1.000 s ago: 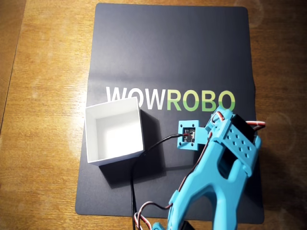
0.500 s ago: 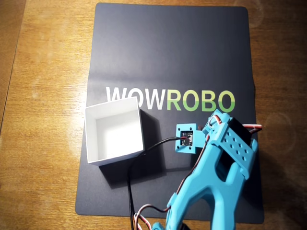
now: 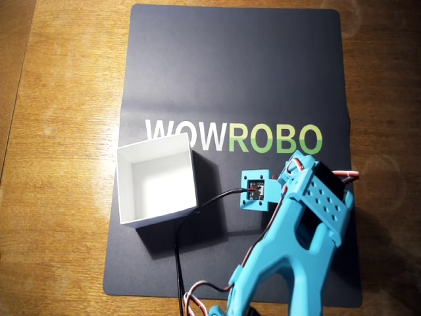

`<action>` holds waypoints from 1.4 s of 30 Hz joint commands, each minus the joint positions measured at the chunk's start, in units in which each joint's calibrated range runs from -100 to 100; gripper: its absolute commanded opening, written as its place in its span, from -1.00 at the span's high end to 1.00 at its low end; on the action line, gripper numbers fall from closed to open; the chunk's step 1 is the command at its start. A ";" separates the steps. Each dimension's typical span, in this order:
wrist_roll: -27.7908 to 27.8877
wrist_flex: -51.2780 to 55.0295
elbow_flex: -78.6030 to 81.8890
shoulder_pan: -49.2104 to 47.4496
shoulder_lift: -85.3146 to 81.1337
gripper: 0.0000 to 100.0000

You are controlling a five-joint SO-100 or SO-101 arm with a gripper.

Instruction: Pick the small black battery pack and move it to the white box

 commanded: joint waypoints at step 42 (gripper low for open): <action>-0.54 0.21 -2.20 2.97 -1.16 0.84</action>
